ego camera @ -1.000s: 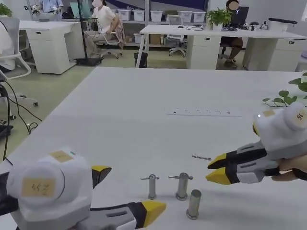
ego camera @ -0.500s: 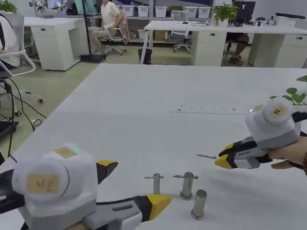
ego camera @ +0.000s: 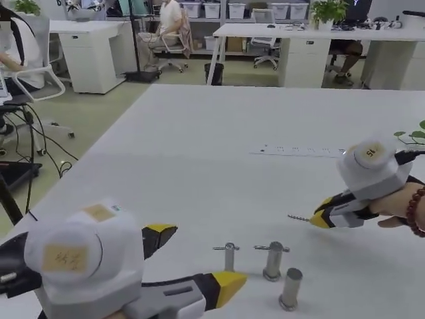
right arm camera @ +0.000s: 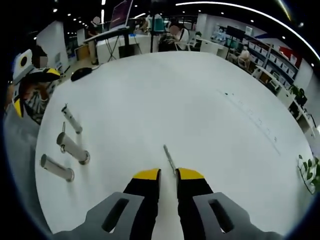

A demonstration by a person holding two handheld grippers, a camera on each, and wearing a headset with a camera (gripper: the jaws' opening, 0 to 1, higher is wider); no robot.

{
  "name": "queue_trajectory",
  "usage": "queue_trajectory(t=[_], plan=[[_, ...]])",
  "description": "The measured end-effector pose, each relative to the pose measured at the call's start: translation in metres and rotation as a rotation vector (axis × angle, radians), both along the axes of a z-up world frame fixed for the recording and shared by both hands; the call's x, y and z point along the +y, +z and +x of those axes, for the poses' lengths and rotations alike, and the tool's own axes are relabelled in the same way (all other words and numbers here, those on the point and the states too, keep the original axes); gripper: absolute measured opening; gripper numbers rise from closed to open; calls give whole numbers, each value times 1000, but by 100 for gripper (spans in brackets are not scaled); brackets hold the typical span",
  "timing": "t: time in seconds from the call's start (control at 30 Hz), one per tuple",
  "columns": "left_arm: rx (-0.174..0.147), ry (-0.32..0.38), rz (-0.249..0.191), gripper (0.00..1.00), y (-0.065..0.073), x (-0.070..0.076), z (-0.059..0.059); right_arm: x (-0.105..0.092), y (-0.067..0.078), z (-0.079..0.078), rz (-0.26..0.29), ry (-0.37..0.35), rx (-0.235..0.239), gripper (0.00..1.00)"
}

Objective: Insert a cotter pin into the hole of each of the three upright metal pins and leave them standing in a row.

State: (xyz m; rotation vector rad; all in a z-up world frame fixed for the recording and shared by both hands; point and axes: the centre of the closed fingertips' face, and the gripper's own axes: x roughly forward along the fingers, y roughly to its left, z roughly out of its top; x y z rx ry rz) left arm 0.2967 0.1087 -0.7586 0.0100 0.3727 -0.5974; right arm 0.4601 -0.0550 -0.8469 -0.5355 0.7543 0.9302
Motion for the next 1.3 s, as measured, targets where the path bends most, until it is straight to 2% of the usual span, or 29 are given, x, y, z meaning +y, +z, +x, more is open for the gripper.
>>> queue_trajectory(t=[0.23,0.5,0.63,0.67,0.8,0.93,1.17,1.3], plan=[[4,-4,7,68,-2,3,0,0,-14,5,-21,2,41,14],[10,1,16,66,-3,7,-1,3,-15,6,-29,26,61,12],[9,4,19,66,-3,8,-1,5,-15,4,-59,41,91,6],[10,4,22,66,-3,8,-1,4,-15,3,-87,54,82,6],[8,6,21,67,-2,8,-1,5,-15,2,-134,87,70,5],[1,6,24,66,0,9,-2,6,-14,1,-186,133,19,3],[2,1,29,65,1,9,-2,6,-10,-2,-185,149,0,2],[0,12,30,64,4,12,1,7,-1,-3,-158,157,-21,2]])
